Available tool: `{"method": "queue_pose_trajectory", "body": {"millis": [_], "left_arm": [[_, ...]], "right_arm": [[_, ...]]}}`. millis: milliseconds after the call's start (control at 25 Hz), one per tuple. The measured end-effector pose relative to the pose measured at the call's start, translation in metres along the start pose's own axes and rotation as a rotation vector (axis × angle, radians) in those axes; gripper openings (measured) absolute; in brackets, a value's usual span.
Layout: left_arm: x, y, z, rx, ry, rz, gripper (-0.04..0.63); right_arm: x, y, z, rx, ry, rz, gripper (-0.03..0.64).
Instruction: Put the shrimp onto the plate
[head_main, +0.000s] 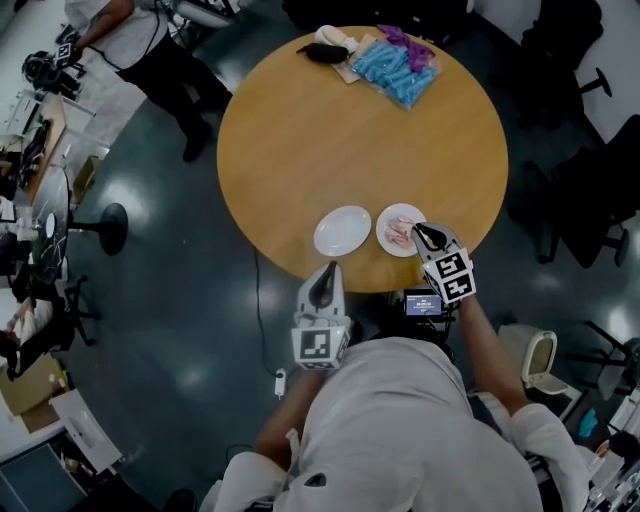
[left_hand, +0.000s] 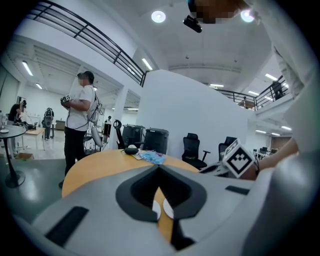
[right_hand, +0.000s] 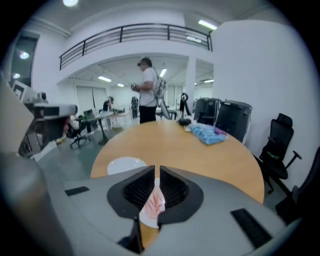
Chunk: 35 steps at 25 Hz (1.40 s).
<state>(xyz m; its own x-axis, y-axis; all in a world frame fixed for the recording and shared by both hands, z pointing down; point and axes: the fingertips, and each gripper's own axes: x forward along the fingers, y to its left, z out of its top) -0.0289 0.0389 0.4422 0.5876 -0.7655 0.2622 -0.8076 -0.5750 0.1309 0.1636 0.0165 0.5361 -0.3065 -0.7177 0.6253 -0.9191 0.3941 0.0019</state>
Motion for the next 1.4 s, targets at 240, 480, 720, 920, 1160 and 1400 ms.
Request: {"method": "queue_pose_trajectory", "body": {"millis": [240, 480, 720, 920, 1160, 1400], "left_arm": [[0.019, -0.018, 0.041, 0.057, -0.059, -0.056, 0.008], [0.011, -0.043, 0.103, 0.065, -0.137, -0.077, 0.008], [0.001, -0.058, 0.110, 0.083, -0.163, -0.077, 0.008], [0.000, -0.058, 0.096, 0.045, -0.134, -0.084, 0.008], [-0.004, -0.060, 0.094, 0.025, -0.133, -0.079, 0.008], [-0.002, -0.063, 0.085, 0.011, -0.136, -0.080, 0.008]], "right_arm": [[-0.069, -0.002, 0.077, 0.045, -0.315, -0.073, 0.040], [-0.146, -0.001, 0.137, 0.099, -0.558, -0.172, 0.040], [-0.170, 0.013, 0.144, 0.103, -0.625, -0.216, 0.040], [-0.164, 0.015, 0.113, 0.158, -0.570, -0.227, 0.028], [-0.167, 0.012, 0.100, 0.198, -0.541, -0.231, 0.017], [-0.167, 0.017, 0.096, 0.192, -0.541, -0.215, 0.017]]}}
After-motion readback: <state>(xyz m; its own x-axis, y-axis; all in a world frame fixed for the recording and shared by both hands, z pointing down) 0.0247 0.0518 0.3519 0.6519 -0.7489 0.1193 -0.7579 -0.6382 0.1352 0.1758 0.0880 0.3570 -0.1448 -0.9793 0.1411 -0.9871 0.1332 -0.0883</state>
